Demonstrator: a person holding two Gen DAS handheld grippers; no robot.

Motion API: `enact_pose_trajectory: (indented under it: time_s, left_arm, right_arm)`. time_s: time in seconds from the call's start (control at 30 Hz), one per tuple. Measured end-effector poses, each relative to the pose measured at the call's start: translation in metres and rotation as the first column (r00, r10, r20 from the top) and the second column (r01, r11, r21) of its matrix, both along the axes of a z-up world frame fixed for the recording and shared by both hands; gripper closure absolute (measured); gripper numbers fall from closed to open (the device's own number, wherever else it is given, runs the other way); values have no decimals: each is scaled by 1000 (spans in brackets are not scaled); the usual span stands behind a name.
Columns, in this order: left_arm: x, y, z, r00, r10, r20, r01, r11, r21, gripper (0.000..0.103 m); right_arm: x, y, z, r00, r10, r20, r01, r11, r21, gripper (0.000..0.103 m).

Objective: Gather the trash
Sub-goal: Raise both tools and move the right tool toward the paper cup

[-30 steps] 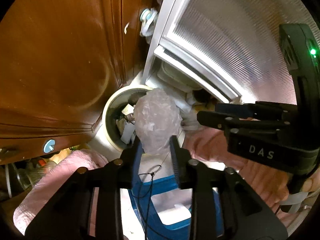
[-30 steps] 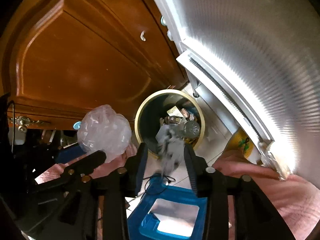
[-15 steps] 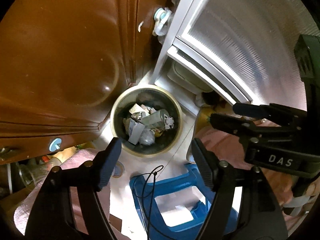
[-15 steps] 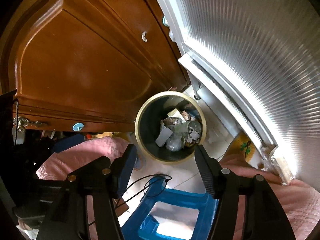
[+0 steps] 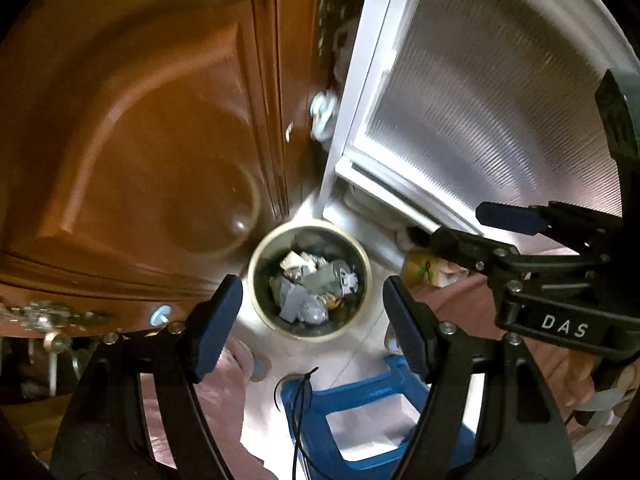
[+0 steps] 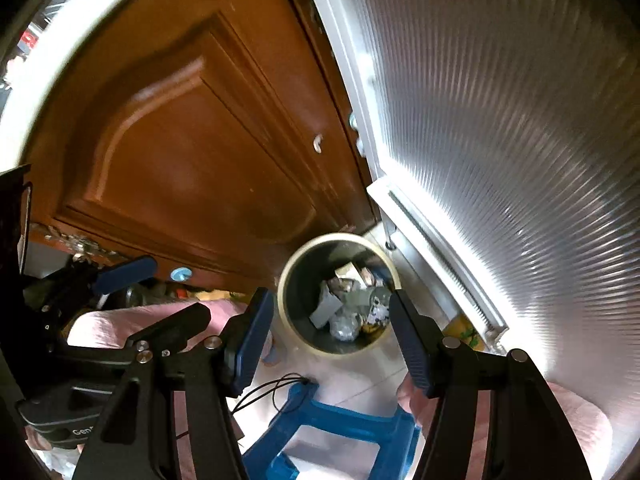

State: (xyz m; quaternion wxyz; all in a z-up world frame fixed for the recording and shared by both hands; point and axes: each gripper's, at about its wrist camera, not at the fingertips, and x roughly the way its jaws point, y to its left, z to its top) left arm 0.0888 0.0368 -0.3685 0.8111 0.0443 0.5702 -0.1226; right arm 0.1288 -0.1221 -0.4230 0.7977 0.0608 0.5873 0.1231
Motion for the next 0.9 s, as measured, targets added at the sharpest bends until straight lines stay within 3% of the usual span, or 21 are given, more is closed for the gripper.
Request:
enact_pose_trajectory:
  time_s: [0.6, 0.9]
  left_arm:
    - [-3, 6, 153, 978, 23, 208, -8, 997, -74, 33]
    - [43, 13, 244, 965, 52, 258, -18, 991, -134, 33]
  right_arm:
    - [-24, -7, 174, 969, 40, 245, -49, 998, 32, 41]
    - [18, -31, 274, 960, -20, 280, 3, 998, 59, 41]
